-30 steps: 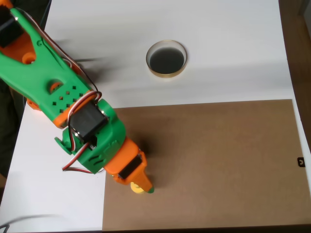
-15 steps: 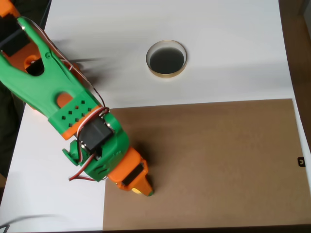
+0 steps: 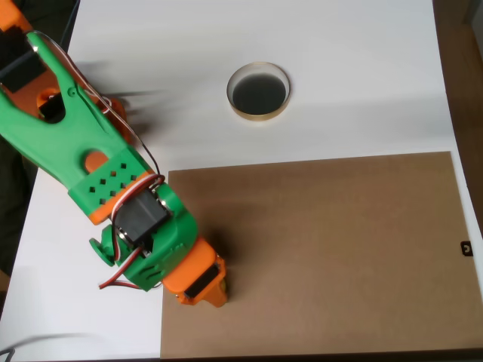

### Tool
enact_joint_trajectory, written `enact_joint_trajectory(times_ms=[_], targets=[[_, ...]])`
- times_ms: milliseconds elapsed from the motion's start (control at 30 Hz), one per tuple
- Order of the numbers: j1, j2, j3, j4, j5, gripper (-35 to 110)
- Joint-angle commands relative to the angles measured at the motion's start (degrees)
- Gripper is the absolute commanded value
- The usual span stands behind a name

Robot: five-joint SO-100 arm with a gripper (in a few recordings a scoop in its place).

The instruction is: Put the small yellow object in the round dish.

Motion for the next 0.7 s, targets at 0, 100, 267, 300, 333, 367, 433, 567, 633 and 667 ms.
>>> enact_joint_trajectory(times_ms=[0,100,267,300,333,367,433,567,633,667], targets=[[0.35,0.53,-4.57,1.41,-0.88,15],[-0.09,0.44,-5.36,1.85,-0.7,15],[-0.97,-0.53,-5.54,1.85,-0.18,15],[-1.14,-0.7,-5.36,1.76,-0.18,15],[-1.14,-0.79,-5.19,1.58,-0.09,15],[-1.14,-0.79,-5.01,1.32,-0.09,15],[-1.05,-0.88,-4.83,1.14,-0.09,13],[-0.97,-0.79,-4.83,1.14,-0.26,8],[-0.88,-0.7,-4.83,1.14,-0.26,5],[-0.88,-0.7,-4.92,1.14,-0.26,3]])
